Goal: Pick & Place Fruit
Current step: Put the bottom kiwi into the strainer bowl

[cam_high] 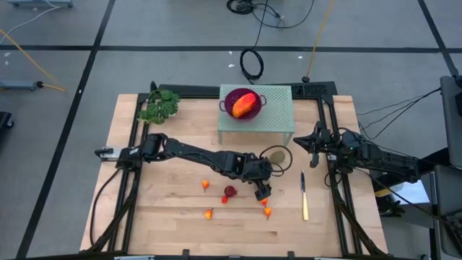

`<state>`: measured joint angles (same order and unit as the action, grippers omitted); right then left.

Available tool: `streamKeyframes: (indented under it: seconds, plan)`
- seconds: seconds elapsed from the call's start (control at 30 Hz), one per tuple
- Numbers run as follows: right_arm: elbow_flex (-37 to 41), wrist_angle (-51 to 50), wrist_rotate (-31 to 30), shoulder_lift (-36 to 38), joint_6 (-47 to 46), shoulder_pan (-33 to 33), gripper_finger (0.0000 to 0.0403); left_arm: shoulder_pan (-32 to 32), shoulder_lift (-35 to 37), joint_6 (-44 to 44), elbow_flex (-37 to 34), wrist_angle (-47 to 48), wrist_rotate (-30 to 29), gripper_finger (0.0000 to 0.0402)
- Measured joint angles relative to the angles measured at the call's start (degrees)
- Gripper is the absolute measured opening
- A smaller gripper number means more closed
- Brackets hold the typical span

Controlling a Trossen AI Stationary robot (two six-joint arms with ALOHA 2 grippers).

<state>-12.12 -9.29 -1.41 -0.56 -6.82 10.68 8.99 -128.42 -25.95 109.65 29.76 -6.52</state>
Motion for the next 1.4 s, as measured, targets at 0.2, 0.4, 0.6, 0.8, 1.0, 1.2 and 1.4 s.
streamKeyframes:
  seconds: [0.2,0.4,0.6,0.8,1.0,1.2,1.4]
  plan:
    - [0.0,0.0,0.0,0.0,0.2,0.0,0.0,-0.1,-0.8,1.1,0.1,-0.4,-1.2,0.0393]
    - [0.0,-0.4,0.0,0.0,0.2,0.0,0.0,-0.1,-2.9,0.3,-0.1,1.6,-1.4,0.0392]
    - [0.0,-0.9,0.0,0.0,0.2,0.0,0.0,-0.2,-4.0,1.3,0.0,0.3,-1.7,0.0392]
    - [0.0,-1.3,0.0,0.0,0.2,0.0,0.0,0.1,-6.1,1.6,0.0,0.7,-4.4,0.0392]
    - [0.0,-3.2,0.0,0.0,0.2,0.0,0.0,0.1,-7.4,2.2,0.0,2.0,-5.3,0.0392]
    - [0.0,-3.4,0.0,0.0,0.2,0.0,0.0,0.1,-8.3,3.0,0.0,2.3,-5.4,0.0392]
    - [0.0,-3.5,0.0,0.0,0.2,0.0,0.0,0.1,-9.3,3.9,0.0,2.1,-4.1,0.0392]
